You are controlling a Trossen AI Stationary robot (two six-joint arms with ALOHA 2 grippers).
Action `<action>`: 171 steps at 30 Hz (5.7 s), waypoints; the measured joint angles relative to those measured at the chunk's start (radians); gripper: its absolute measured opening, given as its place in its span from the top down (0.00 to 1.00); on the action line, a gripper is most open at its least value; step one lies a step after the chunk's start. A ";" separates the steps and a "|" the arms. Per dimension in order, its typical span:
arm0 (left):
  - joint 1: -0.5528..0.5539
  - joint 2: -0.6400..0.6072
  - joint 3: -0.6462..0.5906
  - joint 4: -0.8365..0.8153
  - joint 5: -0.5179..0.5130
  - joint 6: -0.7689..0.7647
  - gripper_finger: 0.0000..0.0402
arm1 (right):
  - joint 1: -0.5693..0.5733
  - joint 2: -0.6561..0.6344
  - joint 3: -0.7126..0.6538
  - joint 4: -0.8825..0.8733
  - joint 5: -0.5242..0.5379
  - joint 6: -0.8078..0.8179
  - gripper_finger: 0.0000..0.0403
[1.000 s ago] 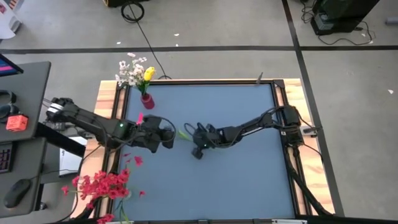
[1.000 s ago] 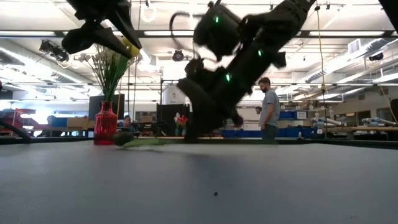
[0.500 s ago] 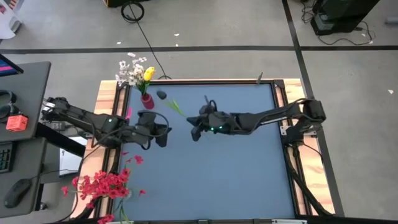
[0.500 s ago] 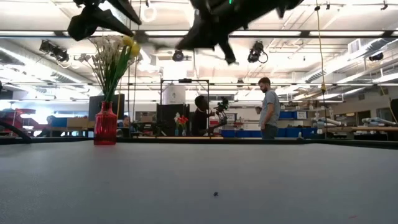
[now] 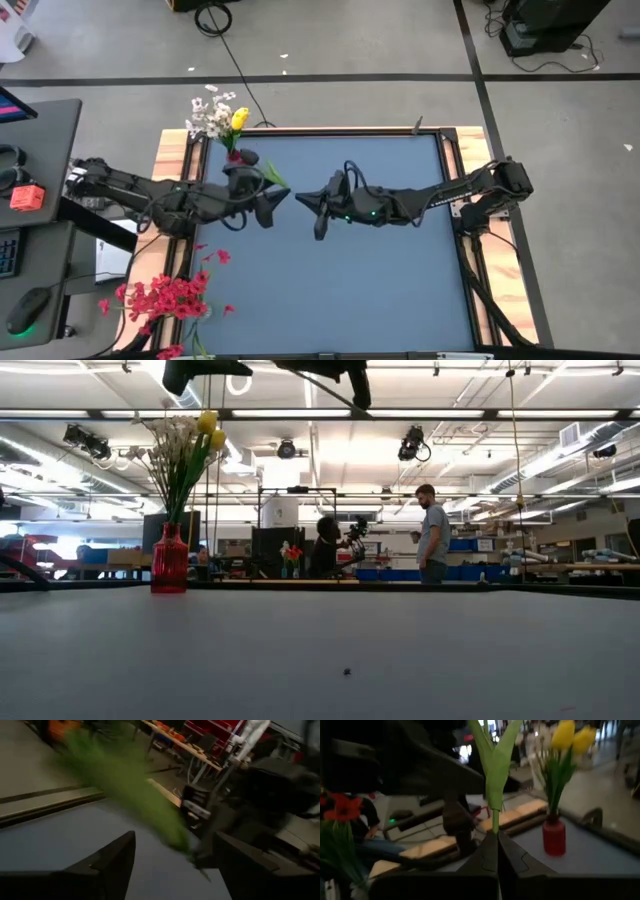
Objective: Sort flowers into vase by color
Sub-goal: Put the black tulip into the transparent vase
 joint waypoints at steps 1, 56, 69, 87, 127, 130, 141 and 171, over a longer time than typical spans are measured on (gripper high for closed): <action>0.007 0.001 0.000 0.001 -0.001 -0.002 0.34 | 0.004 0.000 0.000 0.018 0.007 -0.020 1.00; 0.009 -0.006 0.001 0.075 0.161 0.310 0.97 | 0.017 -0.002 0.002 -0.054 -0.053 0.025 0.61; -0.001 -0.022 0.000 0.034 0.261 0.309 0.96 | 0.017 -0.002 0.002 -0.064 -0.054 0.068 0.61; -0.127 -0.193 0.000 -0.037 0.322 0.319 0.97 | 0.017 -0.002 0.002 -0.078 -0.096 0.227 0.62; -0.467 -0.449 0.000 -0.451 0.926 0.603 0.97 | 0.200 -0.001 0.002 -0.151 0.235 0.718 0.62; -0.482 -0.447 0.000 -0.461 0.945 0.602 0.97 | 0.212 -0.001 0.002 -0.151 0.262 0.732 0.62; -0.512 -0.408 0.000 -0.469 0.966 0.603 0.97 | 0.223 -0.001 0.002 -0.149 0.293 0.733 0.62; -0.512 -0.364 0.001 -0.523 1.003 0.600 0.91 | 0.223 -0.001 0.002 -0.152 0.255 0.714 0.62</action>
